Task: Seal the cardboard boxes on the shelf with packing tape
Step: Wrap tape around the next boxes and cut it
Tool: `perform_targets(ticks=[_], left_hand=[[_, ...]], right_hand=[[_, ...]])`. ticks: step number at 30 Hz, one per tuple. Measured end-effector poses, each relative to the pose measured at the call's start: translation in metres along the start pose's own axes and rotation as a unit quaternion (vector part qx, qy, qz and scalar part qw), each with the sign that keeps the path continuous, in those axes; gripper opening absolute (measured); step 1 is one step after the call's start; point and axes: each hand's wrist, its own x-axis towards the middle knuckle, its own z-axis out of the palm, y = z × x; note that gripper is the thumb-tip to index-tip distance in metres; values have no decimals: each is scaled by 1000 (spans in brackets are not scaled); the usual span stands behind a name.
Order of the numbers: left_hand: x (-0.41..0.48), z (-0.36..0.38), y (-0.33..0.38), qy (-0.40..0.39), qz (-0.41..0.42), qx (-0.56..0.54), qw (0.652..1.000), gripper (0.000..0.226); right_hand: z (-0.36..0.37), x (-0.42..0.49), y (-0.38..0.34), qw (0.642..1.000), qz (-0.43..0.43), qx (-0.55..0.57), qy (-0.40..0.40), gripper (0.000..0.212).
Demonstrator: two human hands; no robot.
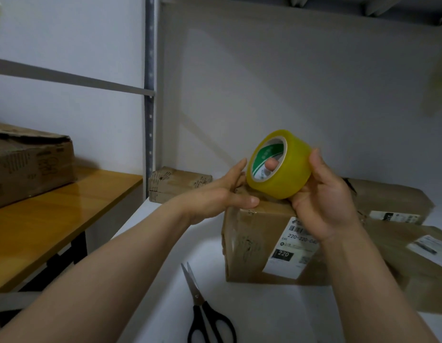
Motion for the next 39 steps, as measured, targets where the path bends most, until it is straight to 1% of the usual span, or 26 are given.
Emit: perform_targets(ticks=[2, 5, 6, 7, 9, 11, 16, 19, 21, 23, 24, 25, 27, 29, 30, 35, 36, 39], left_hand=[[-2, 5, -2, 2, 9, -13, 1000, 105], [-2, 10, -3, 37, 12, -14, 999, 109], [-2, 11, -3, 50, 14, -9, 999, 107], [-2, 12, -4, 58, 17, -6, 998, 101], [-5, 11, -3, 63, 25, -3, 998, 81], [-7, 11, 0, 72, 29, 17, 997, 65], [-6, 9, 3, 96, 41, 98, 990, 48], [-8, 10, 8, 93, 72, 126, 985, 52], [-9, 9, 7, 89, 82, 147, 982, 67], [-8, 7, 4, 98, 57, 144, 983, 88], [-8, 7, 2, 108, 41, 140, 983, 91], [-7, 7, 1, 123, 30, 143, 981, 88], [-7, 5, 2, 149, 18, 180, 972, 71], [-8, 4, 4, 150, 16, 211, 966, 56], [-8, 3, 4, 147, 17, 213, 966, 52], [-9, 4, 2, 145, 29, 211, 966, 50], [-10, 4, 2, 142, 31, 213, 966, 48], [-13, 1, 5, 125, 29, 250, 960, 43]], right_hand=[[1, -1, -1, 1000, 4, 19, -1, 55], [4, -3, -4, 999, 10, 39, 10, 55], [6, -4, -5, 999, 14, 38, 13, 55], [7, -5, -6, 999, 18, 36, 16, 57], [12, -10, -6, 999, 25, 31, 14, 58], [19, -17, -4, 999, 33, 24, 9, 54], [32, -34, -12, 1000, 18, -8, 21, 46], [34, -46, -19, 999, 11, -25, 34, 43], [34, -56, -22, 999, 10, -16, 38, 44], [35, -66, -25, 999, 9, -13, 29, 45], [35, -71, -26, 1000, 8, -15, 25, 44], [34, -75, -26, 1000, 9, -16, 24, 43], [31, -83, -25, 999, 13, -15, 29, 45], [29, -91, -22, 999, 23, -14, 28, 49], [28, -94, -21, 999, 30, -18, 25, 48], [26, -104, -17, 998, 48, -23, 22, 37], [26, -104, -16, 998, 54, -26, 24, 37], [24, -105, -9, 995, 75, -61, 36, 48]])
